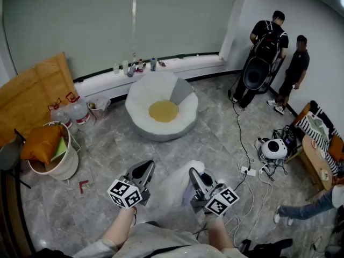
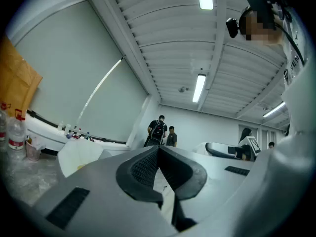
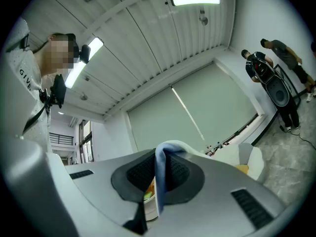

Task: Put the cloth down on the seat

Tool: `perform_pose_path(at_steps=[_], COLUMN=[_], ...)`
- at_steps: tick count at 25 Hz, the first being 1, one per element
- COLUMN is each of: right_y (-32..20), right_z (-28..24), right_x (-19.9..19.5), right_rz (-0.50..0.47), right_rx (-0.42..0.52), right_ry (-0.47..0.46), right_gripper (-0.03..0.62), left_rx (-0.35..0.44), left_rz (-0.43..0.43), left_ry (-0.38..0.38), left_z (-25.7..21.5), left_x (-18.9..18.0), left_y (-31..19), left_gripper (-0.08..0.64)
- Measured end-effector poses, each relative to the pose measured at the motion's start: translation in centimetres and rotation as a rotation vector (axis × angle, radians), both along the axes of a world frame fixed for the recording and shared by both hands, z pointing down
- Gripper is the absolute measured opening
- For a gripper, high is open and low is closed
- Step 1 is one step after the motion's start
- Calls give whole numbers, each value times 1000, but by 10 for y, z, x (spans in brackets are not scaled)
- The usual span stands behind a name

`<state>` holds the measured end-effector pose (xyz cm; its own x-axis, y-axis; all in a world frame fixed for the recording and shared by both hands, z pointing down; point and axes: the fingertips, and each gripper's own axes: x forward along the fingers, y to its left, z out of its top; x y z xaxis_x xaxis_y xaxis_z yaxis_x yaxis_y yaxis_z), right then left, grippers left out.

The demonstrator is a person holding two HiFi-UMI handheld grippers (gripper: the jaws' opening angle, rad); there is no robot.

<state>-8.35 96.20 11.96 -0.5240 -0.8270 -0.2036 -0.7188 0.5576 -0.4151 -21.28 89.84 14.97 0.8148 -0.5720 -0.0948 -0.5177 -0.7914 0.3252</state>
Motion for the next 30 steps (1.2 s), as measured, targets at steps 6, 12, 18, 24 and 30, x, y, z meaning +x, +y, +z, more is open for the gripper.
perform_pose_path(at_steps=[6, 12, 18, 24, 30], right_y=[-27, -71, -137, -219, -292], right_z=[4, 15, 27, 24, 30], right_x=[13, 32, 50, 68, 84], right_rz=[10, 28, 52, 69, 66], right_rx=[1, -18, -45, -36, -38], right_ry=[10, 9, -9, -39, -60], right_gripper=[32, 32, 32, 32, 32], left_rx=[2, -3, -25, -13, 0], left_rz=[-17, -25, -13, 16, 30], left_ry=[-15, -36, -49, -65, -21], left_z=[4, 16, 33, 31, 29], left_x=[8, 20, 34, 49, 67], left_y=[-25, -68, -136, -224, -301], left_gripper=[14, 14, 14, 14, 14])
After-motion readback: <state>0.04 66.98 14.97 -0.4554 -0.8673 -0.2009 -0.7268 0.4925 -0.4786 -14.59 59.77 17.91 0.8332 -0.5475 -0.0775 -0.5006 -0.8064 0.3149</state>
